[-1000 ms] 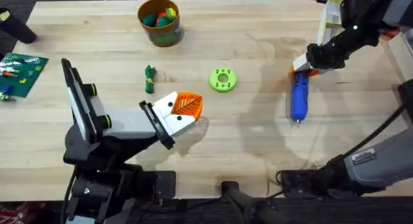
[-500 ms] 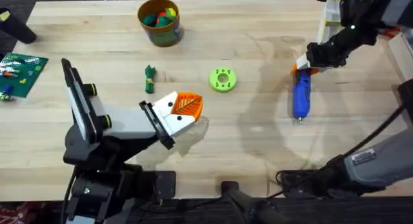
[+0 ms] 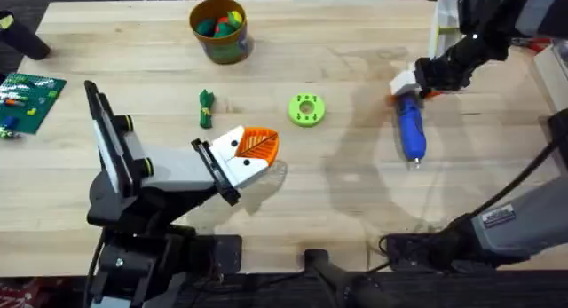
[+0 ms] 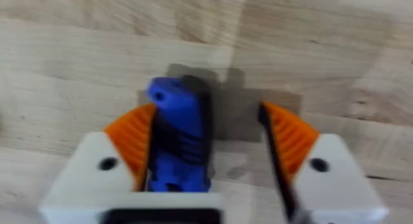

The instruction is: Pick up the gripper from the table and insert it into the empty holder that is missing its gripper. Then pick up a screw, insert it into the mounting hole, and use the screwdriver to tighten it. Finally, clean up the table by picking up the vegetable and placing it into the bucket.

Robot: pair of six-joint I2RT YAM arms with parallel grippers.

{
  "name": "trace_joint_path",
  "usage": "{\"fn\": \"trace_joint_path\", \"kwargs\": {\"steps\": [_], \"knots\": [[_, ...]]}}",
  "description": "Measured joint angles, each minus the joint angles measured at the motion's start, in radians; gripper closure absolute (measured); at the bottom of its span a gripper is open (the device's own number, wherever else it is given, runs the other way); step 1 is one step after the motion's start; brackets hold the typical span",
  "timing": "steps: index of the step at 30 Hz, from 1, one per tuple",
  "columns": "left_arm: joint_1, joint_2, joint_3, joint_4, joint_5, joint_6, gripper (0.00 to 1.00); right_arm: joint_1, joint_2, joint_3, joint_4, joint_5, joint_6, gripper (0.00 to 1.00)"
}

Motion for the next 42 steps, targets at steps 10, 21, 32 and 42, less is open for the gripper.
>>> {"fn": "trace_joint_path", "kwargs": {"steps": [10,21,32,42], "knots": [[0.0,0.0,0.0,0.0,0.0,0.0,0.987,0.004,-0.015,0.002,-0.02,0.004,-0.005,0.008],[0.0,0.0,0.0,0.0,0.0,0.0,0.987,0.074,-0.209,0.114,-0.11,0.011,-0.014,0.007],[0.0,0.0,0.0,0.0,0.0,0.0,0.987,0.282,-0.25,0.116,-0.255,0.187,-0.012,0.007],[0.0,0.0,0.0,0.0,0.0,0.0,0.987,0.264,-0.254,0.044,-0.238,0.264,0.096,0.006]]}}
